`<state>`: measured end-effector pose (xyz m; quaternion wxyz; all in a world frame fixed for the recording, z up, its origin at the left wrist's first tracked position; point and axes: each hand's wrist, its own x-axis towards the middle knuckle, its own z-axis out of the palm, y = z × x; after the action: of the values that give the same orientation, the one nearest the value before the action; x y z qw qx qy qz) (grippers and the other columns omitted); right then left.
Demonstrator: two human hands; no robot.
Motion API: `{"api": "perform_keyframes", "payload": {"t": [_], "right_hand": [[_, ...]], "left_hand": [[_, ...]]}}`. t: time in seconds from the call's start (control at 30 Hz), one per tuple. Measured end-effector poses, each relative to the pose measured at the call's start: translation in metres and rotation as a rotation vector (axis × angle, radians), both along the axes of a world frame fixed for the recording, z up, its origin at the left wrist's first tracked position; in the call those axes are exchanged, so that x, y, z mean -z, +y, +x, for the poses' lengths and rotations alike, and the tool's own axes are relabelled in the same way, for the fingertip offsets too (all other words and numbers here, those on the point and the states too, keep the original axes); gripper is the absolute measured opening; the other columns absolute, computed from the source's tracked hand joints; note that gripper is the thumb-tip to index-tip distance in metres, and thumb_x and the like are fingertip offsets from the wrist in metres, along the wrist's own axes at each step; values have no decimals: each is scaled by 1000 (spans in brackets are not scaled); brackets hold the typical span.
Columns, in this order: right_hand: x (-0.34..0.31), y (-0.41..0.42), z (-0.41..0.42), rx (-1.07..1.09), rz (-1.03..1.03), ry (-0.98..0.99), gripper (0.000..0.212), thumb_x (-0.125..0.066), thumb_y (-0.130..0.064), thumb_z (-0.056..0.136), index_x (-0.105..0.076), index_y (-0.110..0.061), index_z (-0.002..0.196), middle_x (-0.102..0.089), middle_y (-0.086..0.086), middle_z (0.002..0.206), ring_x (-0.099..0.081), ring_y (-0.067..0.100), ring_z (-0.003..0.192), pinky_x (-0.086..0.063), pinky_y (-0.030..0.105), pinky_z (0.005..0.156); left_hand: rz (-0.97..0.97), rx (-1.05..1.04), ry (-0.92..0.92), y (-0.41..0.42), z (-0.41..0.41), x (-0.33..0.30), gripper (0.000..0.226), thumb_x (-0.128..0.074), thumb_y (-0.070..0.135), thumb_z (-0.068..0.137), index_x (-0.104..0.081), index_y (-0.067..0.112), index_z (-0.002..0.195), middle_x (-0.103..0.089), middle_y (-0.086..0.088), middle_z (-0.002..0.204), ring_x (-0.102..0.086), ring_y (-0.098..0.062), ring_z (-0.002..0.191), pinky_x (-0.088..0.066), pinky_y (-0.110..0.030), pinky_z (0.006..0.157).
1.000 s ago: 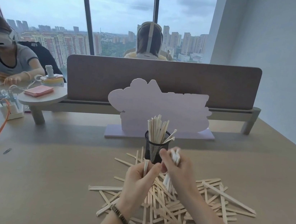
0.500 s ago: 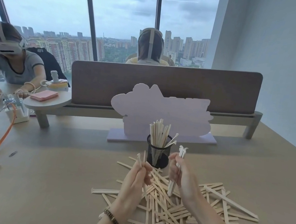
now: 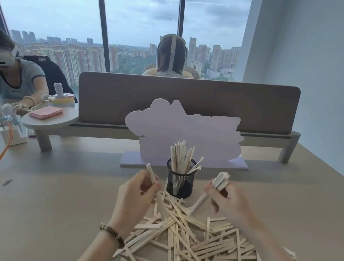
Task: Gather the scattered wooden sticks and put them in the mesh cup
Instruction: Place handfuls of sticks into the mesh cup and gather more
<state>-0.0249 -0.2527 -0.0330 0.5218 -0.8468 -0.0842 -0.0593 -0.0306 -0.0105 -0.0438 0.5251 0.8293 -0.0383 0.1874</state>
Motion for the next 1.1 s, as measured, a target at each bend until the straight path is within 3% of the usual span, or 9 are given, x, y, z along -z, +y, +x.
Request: {"api": "perform_keyframes", "payload": {"t": [0.17, 0.27, 0.43, 0.53, 0.63, 0.73, 0.87, 1.0, 1.1], "right_hand": [[-38, -1, 30, 130, 215, -125, 26, -65, -30, 94, -72, -9, 80, -69, 6, 59, -66, 20, 55, -59, 47, 74], [-47, 6, 55, 175, 182, -124, 30, -63, -30, 94, -70, -4, 80, -71, 7, 61, -70, 21, 55, -60, 47, 78], [-37, 19, 88, 196, 17, -94, 29, -61, -29, 95, -67, -6, 79, -73, 3, 61, -71, 12, 52, -50, 25, 62], [-30, 22, 104, 198, -65, -82, 31, -63, -29, 94, -66, -5, 75, -70, 0, 58, -64, 5, 48, -44, 16, 55], [-24, 24, 114, 225, -123, -82, 38, -66, -31, 90, -62, 3, 76, -61, 2, 59, -51, 11, 51, -37, 14, 46], [-18, 26, 120, 206, -137, -77, 35, -68, -30, 88, -57, 2, 82, -63, 7, 70, -52, 14, 61, -38, 20, 51], [-13, 25, 123, 202, -94, -52, 37, -73, -29, 85, -45, -16, 107, -63, -1, 84, -56, 6, 70, -42, 20, 58], [-10, 25, 122, 142, -125, -100, 38, -65, -32, 92, -44, -26, 123, -65, -4, 86, -60, 3, 77, -44, 15, 63], [-8, 27, 122, 79, -170, -127, 22, -50, -39, 101, -58, -22, 112, -65, 0, 85, -58, 6, 73, -44, 26, 65]], "left_hand": [[-114, -113, -95, -4, 37, -32, 11, -71, 13, 87, -64, 14, 79, -73, 1, 69, -72, -11, 60, -60, -33, 67], [-146, -122, -121, -8, 58, -43, 12, -69, 16, 89, -62, 15, 79, -73, 2, 70, -72, -10, 59, -59, -36, 67], [-147, -104, -81, -14, 84, -43, 11, -66, 14, 91, -63, 7, 82, -70, -8, 74, -72, -15, 60, -62, -34, 64], [-110, -91, -67, -16, 97, -33, 14, -67, 17, 90, -63, 9, 79, -69, -10, 72, -71, -25, 66, -62, -43, 64], [-90, -113, -59, -15, 103, -27, 18, -69, 23, 88, -63, 11, 76, -69, -6, 69, -70, -25, 66, -60, -47, 65], [-162, -123, -107, -11, 105, -34, 18, -67, 21, 89, -62, 10, 75, -71, -8, 70, -72, -24, 64, -61, -40, 65], [-249, -126, -157, -12, 112, -43, 15, -66, 14, 91, -63, 2, 82, -71, -13, 73, -72, -22, 63, -58, -24, 58], [-178, -91, -96, -16, 121, -30, 18, -65, 16, 91, -63, 2, 82, -71, -15, 75, -73, -24, 65, -61, -29, 60], [35, -85, -53, -17, 126, -12, 24, -66, 27, 89, -63, 6, 78, -70, -9, 72, -69, -27, 69, -58, -42, 66]]}}
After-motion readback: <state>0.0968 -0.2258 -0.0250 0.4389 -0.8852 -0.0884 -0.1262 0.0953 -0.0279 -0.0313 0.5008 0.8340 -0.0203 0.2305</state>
